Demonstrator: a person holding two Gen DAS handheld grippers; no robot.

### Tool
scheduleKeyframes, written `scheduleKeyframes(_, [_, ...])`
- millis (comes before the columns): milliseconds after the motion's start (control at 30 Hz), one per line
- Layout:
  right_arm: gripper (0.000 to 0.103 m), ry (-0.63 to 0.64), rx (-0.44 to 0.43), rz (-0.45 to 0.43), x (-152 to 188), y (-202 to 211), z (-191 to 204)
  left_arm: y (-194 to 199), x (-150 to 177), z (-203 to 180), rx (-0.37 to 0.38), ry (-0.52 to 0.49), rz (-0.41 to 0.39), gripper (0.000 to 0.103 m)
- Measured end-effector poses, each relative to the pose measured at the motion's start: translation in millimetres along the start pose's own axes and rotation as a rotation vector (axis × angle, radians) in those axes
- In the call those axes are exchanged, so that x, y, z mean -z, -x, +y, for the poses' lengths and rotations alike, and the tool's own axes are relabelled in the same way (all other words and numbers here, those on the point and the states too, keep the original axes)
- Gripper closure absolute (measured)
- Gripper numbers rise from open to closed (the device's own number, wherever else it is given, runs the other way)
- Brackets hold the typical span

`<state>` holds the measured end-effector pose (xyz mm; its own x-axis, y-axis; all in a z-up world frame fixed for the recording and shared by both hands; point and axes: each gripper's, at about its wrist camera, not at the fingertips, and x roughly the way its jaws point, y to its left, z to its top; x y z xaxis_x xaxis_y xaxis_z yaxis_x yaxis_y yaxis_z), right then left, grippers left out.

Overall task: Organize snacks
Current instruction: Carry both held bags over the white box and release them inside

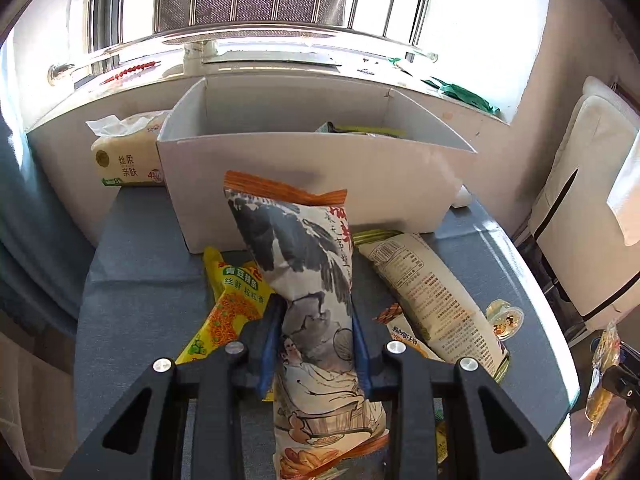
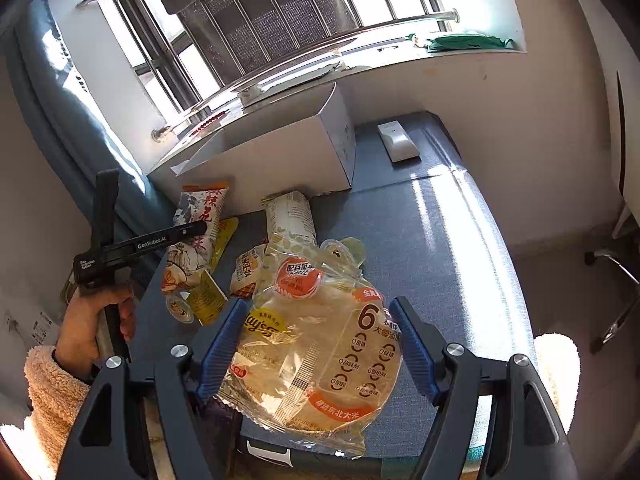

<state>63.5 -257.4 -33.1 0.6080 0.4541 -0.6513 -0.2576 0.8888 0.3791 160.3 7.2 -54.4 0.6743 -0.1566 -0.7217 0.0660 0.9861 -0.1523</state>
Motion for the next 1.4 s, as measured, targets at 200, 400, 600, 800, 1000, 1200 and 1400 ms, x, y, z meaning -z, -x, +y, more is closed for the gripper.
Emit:
scheduleKeyframes(200, [0.025,0.045,-0.012,-0.013,-17,-5,14,77,-1,20,-0.013,0.020,-0.197,0.068])
scheduleKeyframes(400, [0.025,0.097,-0.074,-0.012,-52,-21,35,137,15,36,0.028,0.044,-0.319,0.068])
scheduleKeyframes(600, [0.025,0.150,-0.116,-0.031,-109,-44,57,147,8,51,0.084,0.078,-0.349,0.068])
scheduleKeyframes(800, [0.025,0.194,-0.128,-0.020,-176,-81,70,124,-39,55,0.131,0.052,-0.337,0.068])
scheduleKeyframes(1000, [0.025,0.245,-0.062,0.013,-231,-127,76,75,-111,57,0.135,0.036,-0.286,0.068])
scheduleKeyframes(1200, [0.025,0.229,-0.058,0.046,-260,-168,75,9,-167,56,0.083,0.010,-0.194,0.068])
scheduleKeyframes(1400, [0.025,0.233,-0.045,0.067,-272,-193,76,-39,-190,52,0.052,0.000,-0.113,0.068])
